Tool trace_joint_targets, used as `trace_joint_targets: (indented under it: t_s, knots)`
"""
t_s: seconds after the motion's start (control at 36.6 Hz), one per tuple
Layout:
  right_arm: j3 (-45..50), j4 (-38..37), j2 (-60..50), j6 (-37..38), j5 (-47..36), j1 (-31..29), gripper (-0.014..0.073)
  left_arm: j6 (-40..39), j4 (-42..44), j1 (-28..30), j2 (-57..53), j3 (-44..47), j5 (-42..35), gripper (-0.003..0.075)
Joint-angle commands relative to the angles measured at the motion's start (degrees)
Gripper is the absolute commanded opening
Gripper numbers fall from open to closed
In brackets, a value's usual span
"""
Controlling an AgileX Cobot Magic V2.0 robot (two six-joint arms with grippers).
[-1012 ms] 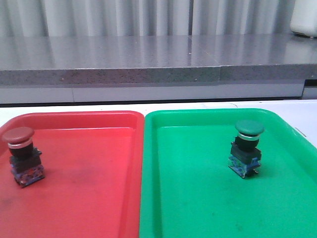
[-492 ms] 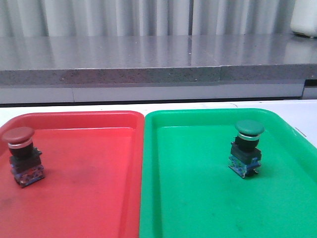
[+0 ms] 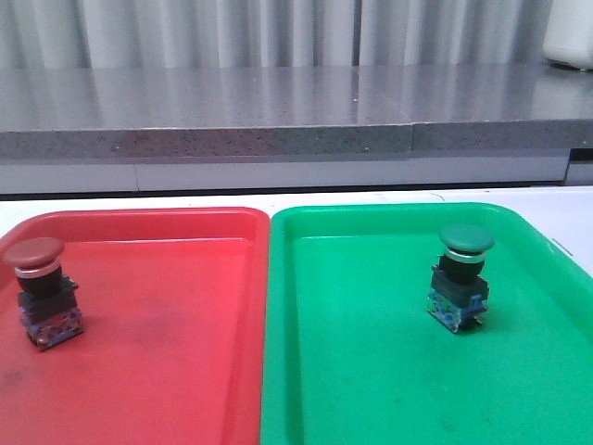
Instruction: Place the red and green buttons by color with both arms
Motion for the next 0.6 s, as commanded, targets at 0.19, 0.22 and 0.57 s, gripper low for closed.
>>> trace_joint_targets:
  t_s: [0.19,0.22,0.57]
  knots:
    - [-1.5,-0.2,-0.2,-0.2,-3.3,-0.1,-0.0108,-0.4,0.4,1.9,-4.9,7.5,-12.9,-0.0020]
    - [-1.5,-0.2,-0.2,-0.2,-3.3,-0.1,-0.0108,-0.4,1.3,2.8,-6.4,9.9,-15.4,-0.0020]
    - [-1.5,-0.2,-0.2,-0.2,-3.3,-0.1,-0.0108,-0.4,0.6,15.6,-24.5,35.4,-41.9,-0.0020]
